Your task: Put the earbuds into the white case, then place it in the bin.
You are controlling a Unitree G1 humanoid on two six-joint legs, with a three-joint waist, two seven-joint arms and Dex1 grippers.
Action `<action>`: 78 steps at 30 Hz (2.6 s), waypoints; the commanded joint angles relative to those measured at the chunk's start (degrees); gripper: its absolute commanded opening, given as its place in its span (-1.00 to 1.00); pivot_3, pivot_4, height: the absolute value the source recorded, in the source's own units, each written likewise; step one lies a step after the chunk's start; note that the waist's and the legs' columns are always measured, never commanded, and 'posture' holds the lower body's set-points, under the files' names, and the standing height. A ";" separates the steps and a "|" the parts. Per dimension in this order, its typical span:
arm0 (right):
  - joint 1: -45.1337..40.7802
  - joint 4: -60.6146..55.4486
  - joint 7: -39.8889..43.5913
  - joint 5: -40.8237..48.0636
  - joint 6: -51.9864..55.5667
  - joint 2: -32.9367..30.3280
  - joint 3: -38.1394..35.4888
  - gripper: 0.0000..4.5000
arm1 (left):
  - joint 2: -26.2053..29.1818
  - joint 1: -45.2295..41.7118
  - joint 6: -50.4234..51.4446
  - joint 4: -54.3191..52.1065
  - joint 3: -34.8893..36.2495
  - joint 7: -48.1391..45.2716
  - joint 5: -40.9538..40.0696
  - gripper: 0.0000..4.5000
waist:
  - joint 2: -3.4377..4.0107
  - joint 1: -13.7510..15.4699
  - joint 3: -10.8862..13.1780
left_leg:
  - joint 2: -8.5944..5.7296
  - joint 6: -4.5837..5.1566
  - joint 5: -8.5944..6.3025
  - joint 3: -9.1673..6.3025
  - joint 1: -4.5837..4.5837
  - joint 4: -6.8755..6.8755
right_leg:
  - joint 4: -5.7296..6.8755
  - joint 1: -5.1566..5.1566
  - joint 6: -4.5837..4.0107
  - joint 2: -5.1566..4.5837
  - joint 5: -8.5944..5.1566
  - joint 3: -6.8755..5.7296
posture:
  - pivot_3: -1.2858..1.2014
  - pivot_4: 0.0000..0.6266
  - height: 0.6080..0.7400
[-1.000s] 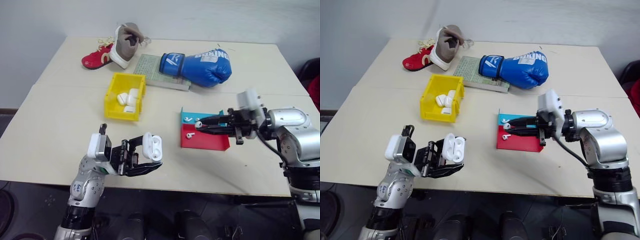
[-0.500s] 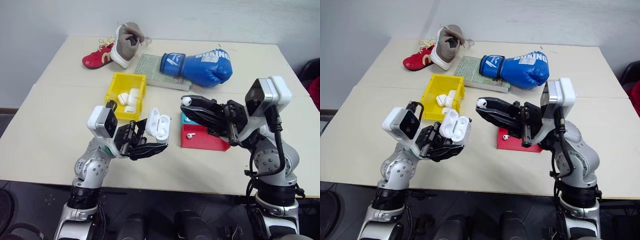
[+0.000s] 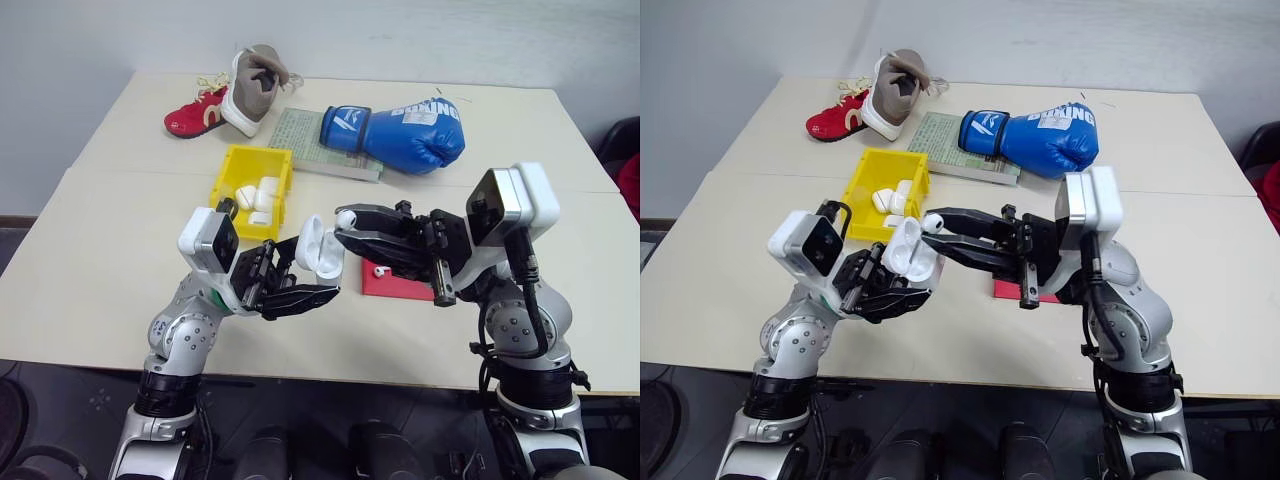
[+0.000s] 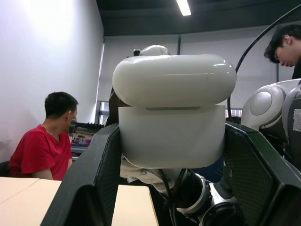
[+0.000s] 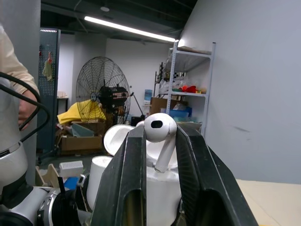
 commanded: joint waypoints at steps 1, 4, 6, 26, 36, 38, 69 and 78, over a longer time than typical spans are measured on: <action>-0.47 -0.29 0.52 -0.33 -1.58 -0.14 0.30 -0.78 | -0.23 0.22 0.08 -2.34 0.29 -0.41 -0.86 0.23 | 0.00 0.01 0.00 | 0.00 0.00 0.00 0.00 0.00 0.00 | 0.00 0.00 0.00 0.00 0.00 0.00 | 0.03 -0.52 1.00; -0.68 0.17 0.67 -0.89 -1.91 -0.13 0.70 -0.78 | -0.40 0.41 0.15 -2.47 0.12 -0.56 -0.70 0.23 | 0.00 -0.01 0.00 | 0.00 0.00 0.00 0.00 0.00 0.00 | -0.01 0.00 0.00 0.00 0.00 0.00 | 0.03 -0.52 1.00; -0.82 0.56 0.66 -1.26 -2.04 -0.31 0.90 -0.78 | -0.55 0.50 0.06 -2.48 -0.06 -0.67 -0.53 0.23 | 0.00 -0.01 0.00 | 0.00 0.00 0.00 -0.01 0.00 0.00 | -0.01 0.00 0.00 0.00 0.00 0.00 | 0.03 -0.52 1.00; -0.71 2.78 6.41 -5.13 -4.13 -4.59 4.23 -0.78 | -0.04 1.24 0.09 -1.40 -0.74 -3.79 1.52 0.23 | 0.00 0.00 0.00 | 0.00 0.00 0.00 -0.01 0.00 -0.03 | -0.05 0.01 0.00 -0.01 0.00 0.00 | 0.03 -0.52 1.00; -2.35 2.62 6.76 -0.65 -3.31 -4.66 1.09 -0.78 | -0.01 2.61 -0.65 -0.70 -0.65 -4.89 2.80 0.23 | 0.00 -0.01 0.00 | 0.01 0.00 0.00 -0.02 0.00 -0.03 | -0.11 0.01 0.00 -0.02 0.00 0.00 | 0.03 -0.52 1.00; -2.83 2.58 6.93 -0.53 -2.68 -5.11 1.14 -0.78 | -0.13 2.75 -0.76 -0.67 -0.68 -4.81 2.82 0.23 | 0.00 -0.01 0.00 | 0.01 0.00 0.00 -0.02 0.00 -0.03 | -0.13 0.01 0.00 -0.02 0.00 0.00 | 0.03 -0.52 1.00; -1.57 4.91 10.22 -5.82 -4.16 -6.57 4.38 -0.78 | -1.10 2.88 -1.56 -1.24 -1.01 -4.83 3.59 0.23 | 0.00 0.01 0.00 | 0.01 0.00 0.00 -0.03 -0.01 -0.07 | -0.42 0.03 0.00 -0.02 0.00 -0.01 | 0.03 -0.52 1.00; -0.61 4.72 10.44 -2.85 0.50 -8.90 4.13 -0.19 | -1.37 2.49 -1.75 -1.17 -0.92 -4.77 3.64 0.23 | -0.01 0.07 0.01 | 0.01 0.00 0.00 -0.04 -0.02 -0.06 | -0.43 0.04 0.00 -0.03 0.00 -0.02 | 0.03 -0.52 1.00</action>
